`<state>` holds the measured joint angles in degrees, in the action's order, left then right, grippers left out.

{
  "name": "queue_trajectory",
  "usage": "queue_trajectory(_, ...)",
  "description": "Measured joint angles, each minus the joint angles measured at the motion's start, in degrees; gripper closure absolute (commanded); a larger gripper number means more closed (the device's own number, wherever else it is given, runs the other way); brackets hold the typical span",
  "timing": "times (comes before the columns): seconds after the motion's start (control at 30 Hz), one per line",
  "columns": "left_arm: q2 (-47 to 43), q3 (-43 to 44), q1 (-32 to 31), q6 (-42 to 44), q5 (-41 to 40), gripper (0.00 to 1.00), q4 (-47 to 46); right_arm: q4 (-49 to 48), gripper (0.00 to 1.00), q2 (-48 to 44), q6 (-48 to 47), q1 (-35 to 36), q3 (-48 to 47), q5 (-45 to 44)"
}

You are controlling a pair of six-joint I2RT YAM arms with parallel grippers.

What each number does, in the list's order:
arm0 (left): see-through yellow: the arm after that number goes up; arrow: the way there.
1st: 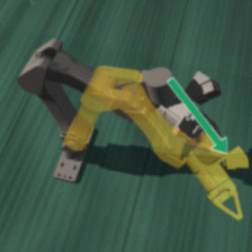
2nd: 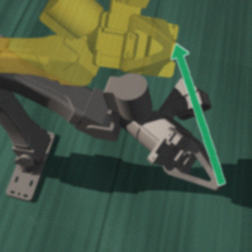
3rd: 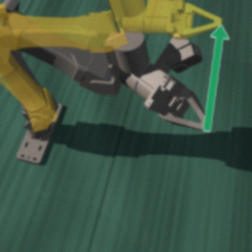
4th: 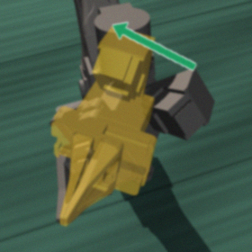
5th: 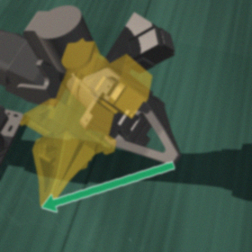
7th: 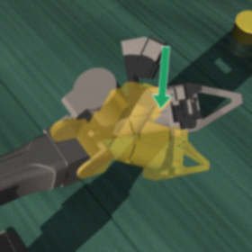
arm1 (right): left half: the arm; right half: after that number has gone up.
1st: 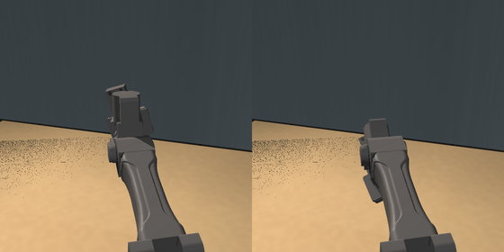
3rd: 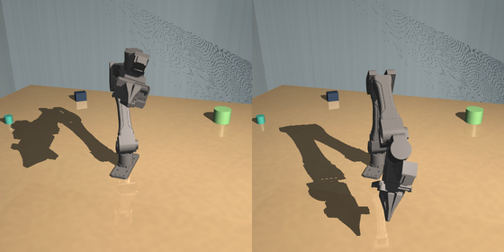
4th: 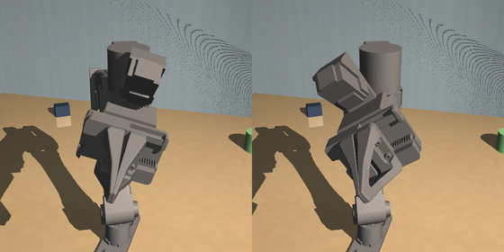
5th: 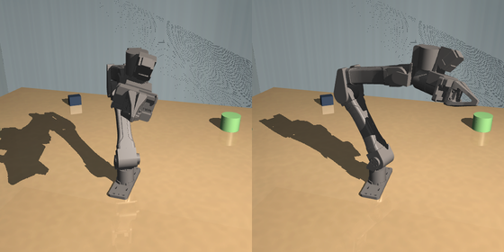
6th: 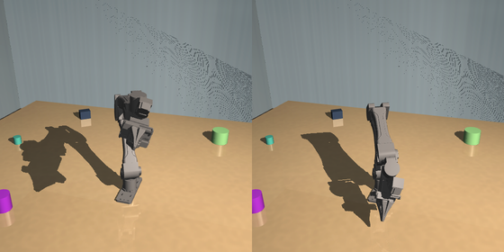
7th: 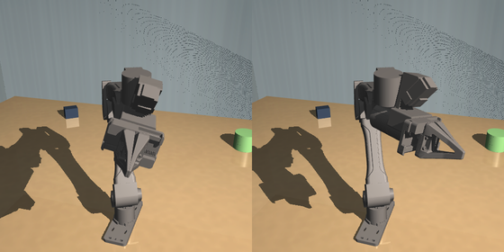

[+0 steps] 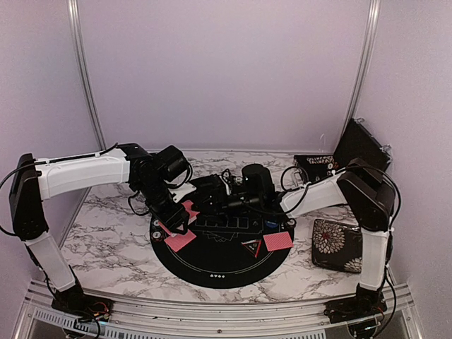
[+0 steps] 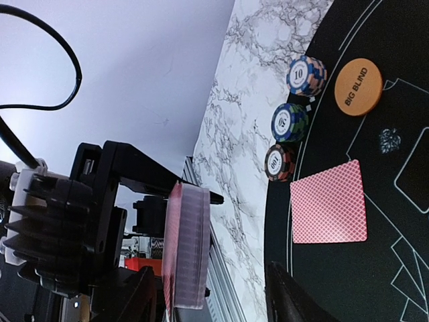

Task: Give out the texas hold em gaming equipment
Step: Pick up the poker card from the face-down deck piles.

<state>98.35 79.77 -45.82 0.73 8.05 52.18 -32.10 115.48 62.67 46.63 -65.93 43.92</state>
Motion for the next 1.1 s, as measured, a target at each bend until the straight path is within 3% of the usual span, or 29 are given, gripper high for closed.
queue_trajectory(1.1,0.74,0.00,0.00,0.44,0.00,0.45,0.00,-0.35,0.66,-3.80,1.33,-0.46,2.14,-0.48)
